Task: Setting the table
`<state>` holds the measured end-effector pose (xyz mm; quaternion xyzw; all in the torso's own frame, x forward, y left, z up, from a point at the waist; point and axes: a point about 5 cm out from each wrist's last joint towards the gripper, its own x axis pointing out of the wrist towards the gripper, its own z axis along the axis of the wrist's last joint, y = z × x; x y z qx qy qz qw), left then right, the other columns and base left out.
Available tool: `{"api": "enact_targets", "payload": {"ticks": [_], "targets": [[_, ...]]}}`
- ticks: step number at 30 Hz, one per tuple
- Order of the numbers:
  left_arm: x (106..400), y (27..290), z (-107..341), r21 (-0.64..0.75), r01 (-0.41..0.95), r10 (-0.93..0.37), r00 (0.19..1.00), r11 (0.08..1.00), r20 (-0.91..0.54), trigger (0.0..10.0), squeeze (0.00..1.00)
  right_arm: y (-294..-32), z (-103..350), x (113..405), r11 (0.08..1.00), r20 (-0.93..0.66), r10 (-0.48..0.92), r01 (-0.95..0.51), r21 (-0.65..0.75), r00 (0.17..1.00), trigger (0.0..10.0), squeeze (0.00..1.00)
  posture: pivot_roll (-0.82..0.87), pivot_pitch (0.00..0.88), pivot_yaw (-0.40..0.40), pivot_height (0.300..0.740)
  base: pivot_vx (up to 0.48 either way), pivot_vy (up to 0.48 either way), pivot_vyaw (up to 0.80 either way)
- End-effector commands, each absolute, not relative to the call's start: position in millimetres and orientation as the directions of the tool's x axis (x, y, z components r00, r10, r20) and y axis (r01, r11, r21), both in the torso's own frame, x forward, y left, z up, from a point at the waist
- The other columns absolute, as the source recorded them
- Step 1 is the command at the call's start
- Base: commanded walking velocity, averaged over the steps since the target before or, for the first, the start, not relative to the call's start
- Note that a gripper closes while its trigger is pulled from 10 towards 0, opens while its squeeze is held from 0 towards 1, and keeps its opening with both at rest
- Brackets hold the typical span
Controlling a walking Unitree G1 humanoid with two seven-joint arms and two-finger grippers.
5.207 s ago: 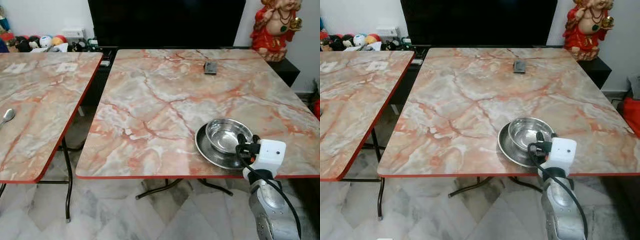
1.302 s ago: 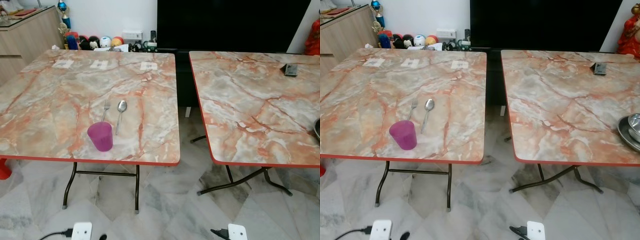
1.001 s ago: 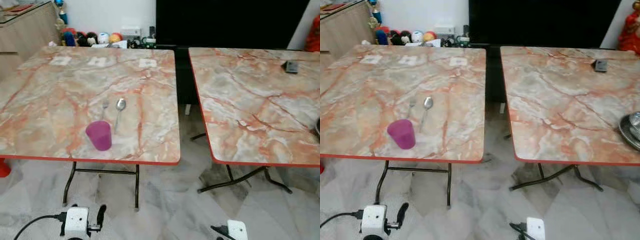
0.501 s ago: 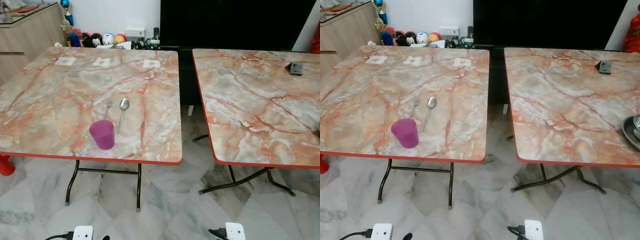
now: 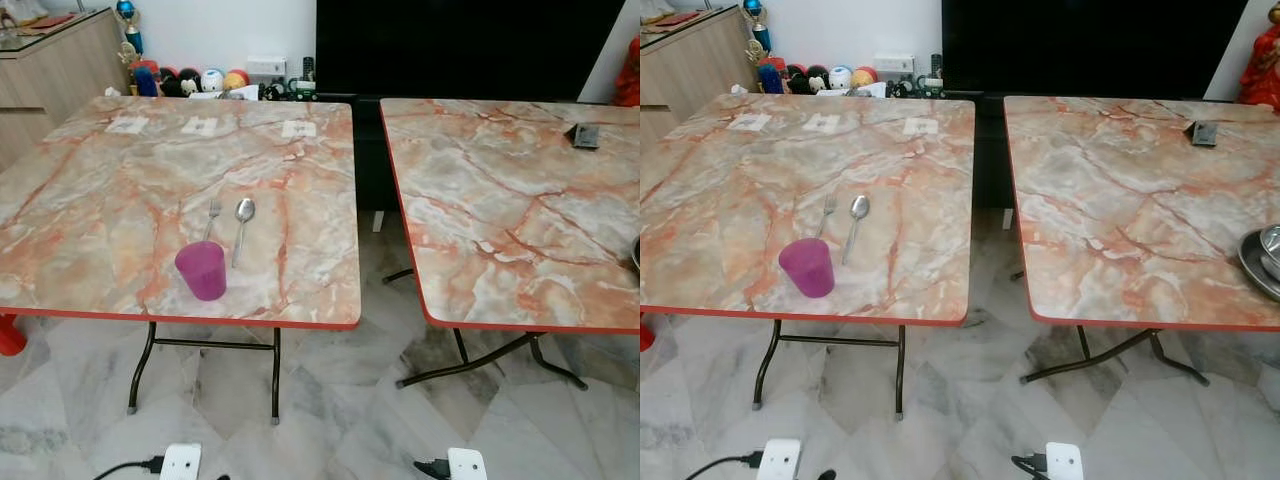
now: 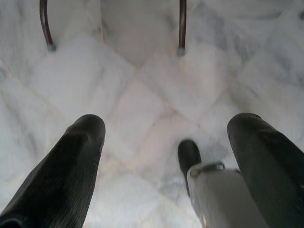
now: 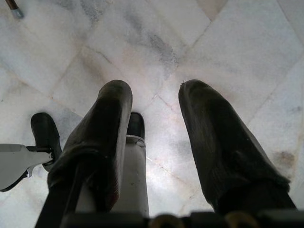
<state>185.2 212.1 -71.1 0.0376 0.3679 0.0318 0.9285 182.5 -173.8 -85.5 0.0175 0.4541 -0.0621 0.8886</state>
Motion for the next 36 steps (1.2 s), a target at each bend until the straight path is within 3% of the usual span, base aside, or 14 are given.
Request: {"api": "enact_targets", "payload": {"ticks": [1, 36], "targets": [[175.3, 215.8, -76.3, 0.101, -0.059, 0.113, 0.697, 0.993, -0.708, 10.0, 1.0, -173.7, -86.9, 179.6, 0.991, -0.814, -0.1, 0.127, -0.032, 0.572, 10.0, 0.0, 0.03, 0.087, -0.014, 0.74, 0.0, 0.0, 0.0], [175.3, 215.8, -76.3, 0.101, -0.059, 0.113, 0.697, 0.993, -0.708, 10.0, 1.0, -173.7, -86.9, 179.6, 0.991, -0.814, -0.1, 0.127, -0.032, 0.572, 10.0, 0.0, 0.03, 0.087, -0.014, 0.74, 0.0, 0.0, 0.0]]}}
